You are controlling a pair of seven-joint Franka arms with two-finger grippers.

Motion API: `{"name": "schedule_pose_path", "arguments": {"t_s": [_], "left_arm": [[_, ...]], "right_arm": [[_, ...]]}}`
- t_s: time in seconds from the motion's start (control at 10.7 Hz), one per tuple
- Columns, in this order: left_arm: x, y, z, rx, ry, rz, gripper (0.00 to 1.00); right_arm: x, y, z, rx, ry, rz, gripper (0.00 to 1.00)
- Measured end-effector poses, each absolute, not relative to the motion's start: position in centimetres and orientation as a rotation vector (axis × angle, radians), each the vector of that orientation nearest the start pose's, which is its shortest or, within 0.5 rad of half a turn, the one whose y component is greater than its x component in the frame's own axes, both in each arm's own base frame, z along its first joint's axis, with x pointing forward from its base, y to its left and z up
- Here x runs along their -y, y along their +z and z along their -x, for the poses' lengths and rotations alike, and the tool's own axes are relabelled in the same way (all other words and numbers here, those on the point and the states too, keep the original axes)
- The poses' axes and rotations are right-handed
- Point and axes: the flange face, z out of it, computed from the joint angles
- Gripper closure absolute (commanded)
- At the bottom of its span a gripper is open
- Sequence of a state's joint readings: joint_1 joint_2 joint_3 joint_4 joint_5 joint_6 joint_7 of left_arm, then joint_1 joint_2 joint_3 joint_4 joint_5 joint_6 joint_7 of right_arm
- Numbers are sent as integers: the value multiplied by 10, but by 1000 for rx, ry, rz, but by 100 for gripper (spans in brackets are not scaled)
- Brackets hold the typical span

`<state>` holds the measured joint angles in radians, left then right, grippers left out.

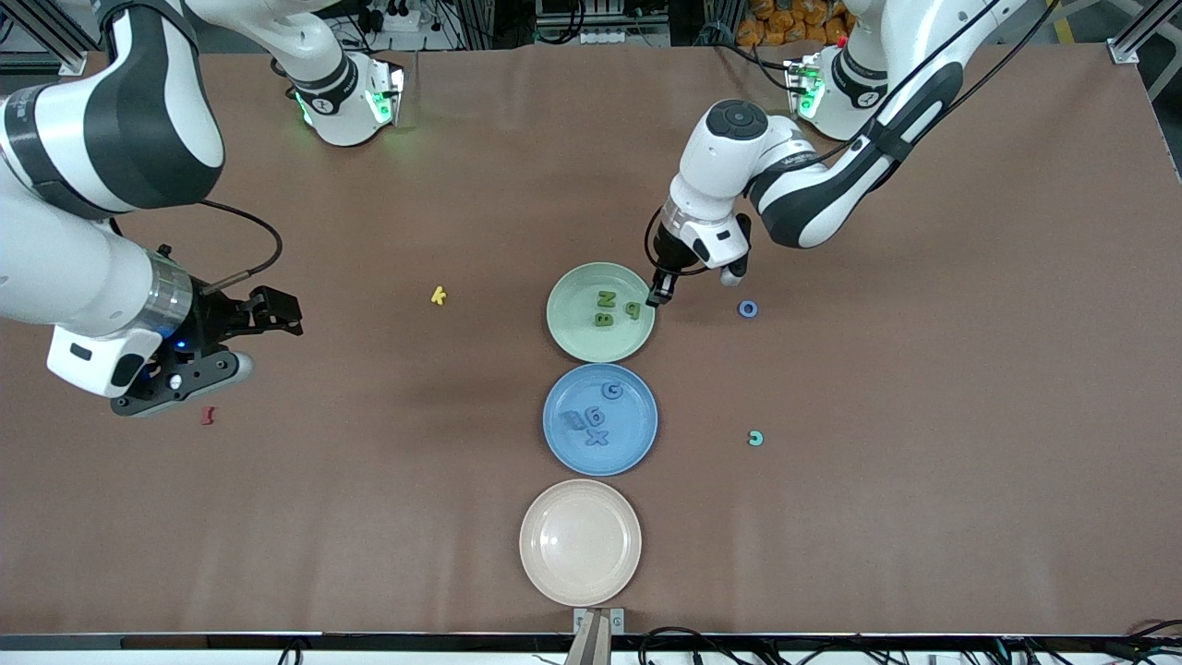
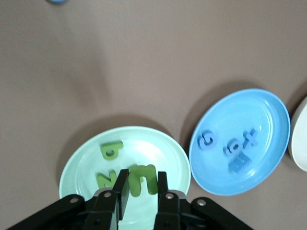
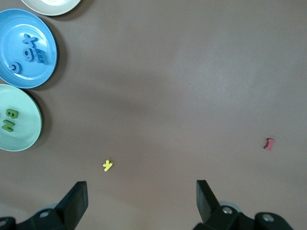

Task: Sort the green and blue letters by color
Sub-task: 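Carry the n over the green plate with the left gripper, then open the left gripper to drop the n on the green plate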

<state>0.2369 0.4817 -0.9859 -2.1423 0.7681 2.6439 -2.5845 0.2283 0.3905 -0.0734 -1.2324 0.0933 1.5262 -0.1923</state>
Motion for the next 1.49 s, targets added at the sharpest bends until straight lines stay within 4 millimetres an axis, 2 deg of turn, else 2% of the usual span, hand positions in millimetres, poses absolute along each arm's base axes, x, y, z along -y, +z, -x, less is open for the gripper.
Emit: {"name": "schedule_pose_path", "arguments": {"t_s": [0.28, 0.37, 0.47, 0.56, 0.75, 0.84, 1.03, 1.21, 1.49], "left_arm": [[411, 290, -434, 2060, -24, 2858, 100], [417, 282, -436, 2042, -12, 2868, 94], [425, 267, -436, 2018, -16, 2866, 38], [434, 251, -435, 1986, -41, 2863, 0], [450, 228, -438, 1944, -91, 2864, 0], [454, 222, -441, 1940, -107, 2863, 0], [450, 220, -451, 1959, -130, 2848, 0], [441, 225, -466, 1999, -159, 2829, 0], [413, 254, -505, 2094, -279, 2760, 0]], "right_arm": [[-100, 545, -655, 485, 131, 3034, 0], [-95, 545, -657, 477, 116, 3036, 0], [-95, 545, -658, 480, 97, 3036, 0], [-97, 545, -659, 499, 88, 3033, 0], [-99, 547, -660, 545, 73, 3025, 0], [-99, 548, -660, 555, 66, 3023, 0], [-98, 549, -660, 579, 64, 3019, 0], [-101, 549, -660, 599, 63, 3014, 0], [-96, 549, -661, 589, 60, 3017, 0]]}}
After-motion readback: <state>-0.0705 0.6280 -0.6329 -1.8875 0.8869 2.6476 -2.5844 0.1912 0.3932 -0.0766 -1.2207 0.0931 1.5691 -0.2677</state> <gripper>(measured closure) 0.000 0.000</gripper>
